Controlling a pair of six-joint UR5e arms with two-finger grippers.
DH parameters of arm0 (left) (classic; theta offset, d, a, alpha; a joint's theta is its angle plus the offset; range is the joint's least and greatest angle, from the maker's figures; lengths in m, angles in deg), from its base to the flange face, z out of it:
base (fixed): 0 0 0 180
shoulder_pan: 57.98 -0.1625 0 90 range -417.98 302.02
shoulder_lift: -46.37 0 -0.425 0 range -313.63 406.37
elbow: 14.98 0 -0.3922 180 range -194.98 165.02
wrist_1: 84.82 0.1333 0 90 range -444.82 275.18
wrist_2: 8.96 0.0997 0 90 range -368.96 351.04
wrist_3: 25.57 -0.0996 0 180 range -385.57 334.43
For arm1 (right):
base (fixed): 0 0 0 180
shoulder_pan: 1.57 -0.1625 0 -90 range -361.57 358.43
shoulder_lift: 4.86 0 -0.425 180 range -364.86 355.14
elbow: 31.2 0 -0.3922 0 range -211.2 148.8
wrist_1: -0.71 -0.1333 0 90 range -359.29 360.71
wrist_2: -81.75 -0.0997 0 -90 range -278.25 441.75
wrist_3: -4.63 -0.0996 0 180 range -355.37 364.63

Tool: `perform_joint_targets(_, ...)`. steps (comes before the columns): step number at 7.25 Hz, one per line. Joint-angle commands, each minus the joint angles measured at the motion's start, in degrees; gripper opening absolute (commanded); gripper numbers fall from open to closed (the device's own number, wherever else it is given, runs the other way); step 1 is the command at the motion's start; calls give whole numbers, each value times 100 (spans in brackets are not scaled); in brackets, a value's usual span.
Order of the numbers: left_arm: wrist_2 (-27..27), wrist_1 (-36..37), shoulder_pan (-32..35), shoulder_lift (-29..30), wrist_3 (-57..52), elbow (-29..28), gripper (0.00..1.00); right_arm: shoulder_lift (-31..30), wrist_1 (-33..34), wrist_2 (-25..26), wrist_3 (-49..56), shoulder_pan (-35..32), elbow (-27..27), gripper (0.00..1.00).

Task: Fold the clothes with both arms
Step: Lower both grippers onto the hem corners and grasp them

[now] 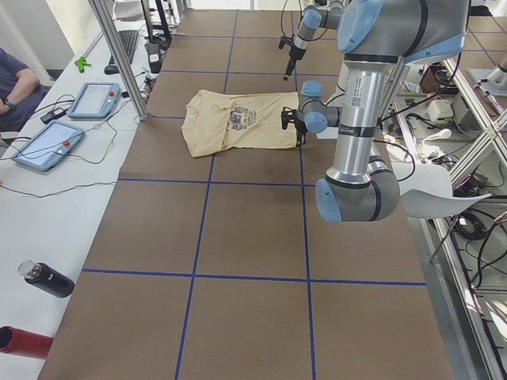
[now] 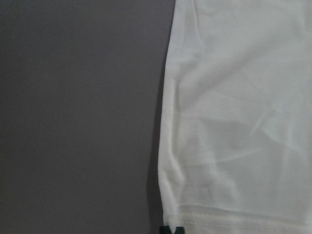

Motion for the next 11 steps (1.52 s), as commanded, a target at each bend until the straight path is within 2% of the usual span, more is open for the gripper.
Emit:
perform_joint_targets(1,0,0,0,6,0,5,0,102,-44,398,-378,456,387,56)
perform_joint_targets(2,0,0,0,15,0,14,0,102,-53,505,-527,580,406,40)
perform_joint_targets(3,0,0,0,15,0,14,0,102,-45,506,-529,643,424,32)
perform_joint_targets(8,9,9,0,-20,0,128,0,120,-53,514,-546,793,617,38)
perform_joint_targets(11,9,9,0,-29,0,128,0,224,-36,523,-634,819,705,36)
